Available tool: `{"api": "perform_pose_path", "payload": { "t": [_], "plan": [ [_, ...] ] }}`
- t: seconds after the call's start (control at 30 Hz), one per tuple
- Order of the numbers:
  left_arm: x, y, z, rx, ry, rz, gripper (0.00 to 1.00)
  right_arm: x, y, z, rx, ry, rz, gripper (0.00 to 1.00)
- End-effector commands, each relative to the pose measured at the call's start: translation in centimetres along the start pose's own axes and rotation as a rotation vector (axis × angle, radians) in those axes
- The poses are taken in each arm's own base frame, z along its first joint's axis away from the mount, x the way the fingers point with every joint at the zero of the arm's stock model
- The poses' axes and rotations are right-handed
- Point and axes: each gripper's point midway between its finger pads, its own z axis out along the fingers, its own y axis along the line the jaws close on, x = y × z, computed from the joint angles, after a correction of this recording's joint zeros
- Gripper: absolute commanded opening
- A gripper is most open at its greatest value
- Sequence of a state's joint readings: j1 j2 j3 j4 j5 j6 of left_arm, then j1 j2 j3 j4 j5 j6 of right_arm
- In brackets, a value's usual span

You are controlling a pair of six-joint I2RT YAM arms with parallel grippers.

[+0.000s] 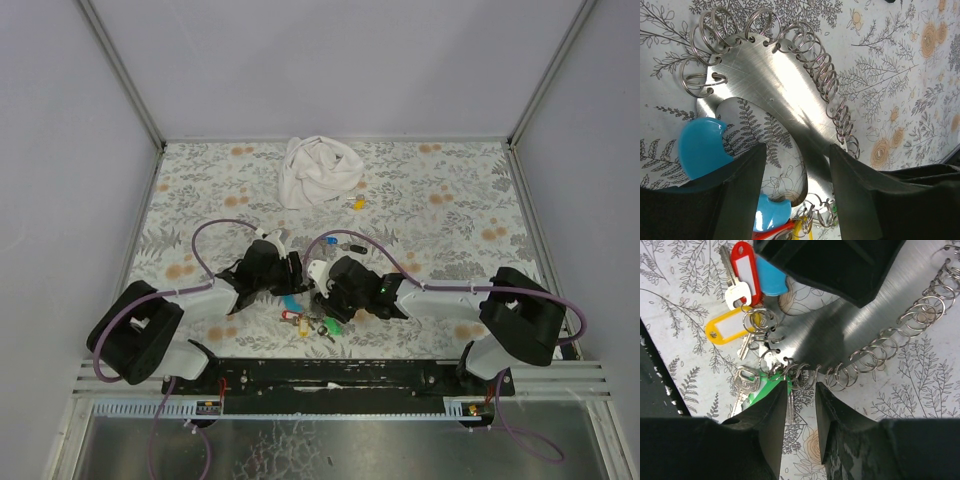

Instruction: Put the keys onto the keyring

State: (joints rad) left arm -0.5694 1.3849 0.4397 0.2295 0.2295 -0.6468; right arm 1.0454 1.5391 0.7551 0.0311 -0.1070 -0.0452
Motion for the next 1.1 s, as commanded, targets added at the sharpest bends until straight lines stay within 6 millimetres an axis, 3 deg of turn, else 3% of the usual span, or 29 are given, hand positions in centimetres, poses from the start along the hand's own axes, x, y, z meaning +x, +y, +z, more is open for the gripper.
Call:
{"api": "perform_pose_path", "payload": {
  "t": [0.0,0.37,0.7,0.83,1.07],
  "plan": [
    [-0.3,-0.3,0.2,0.015,0.005,-0.001,0.53,-1.8,0.6,0.0,-0.036,-0.035,-0.004,0.37],
    [-0.1,-0.2,0.2,0.014,0.009,0.000,0.53,-1.1,0.2,0.8,-0.017,-0.015,-0.012,0.27],
    [-0.2,-0.6,0.1,0.039,-0.001,0.009,0.52,-1.0,-0.3,0.4,0.014,-0.020,-0.020,0.08],
    [-0.3,-1.0,-0.2,0.058,-0.013,0.015,0.52,-1.6,-0.8,-0.2,0.046,-0.049,-0.022,0.00],
    [-0.3,-1.5,-0.5,0.090,-0.023,0.023,0.52,-3.8,-1.0,-1.8,0.063,-0.127,-0.025,0.00]
  ]
}}
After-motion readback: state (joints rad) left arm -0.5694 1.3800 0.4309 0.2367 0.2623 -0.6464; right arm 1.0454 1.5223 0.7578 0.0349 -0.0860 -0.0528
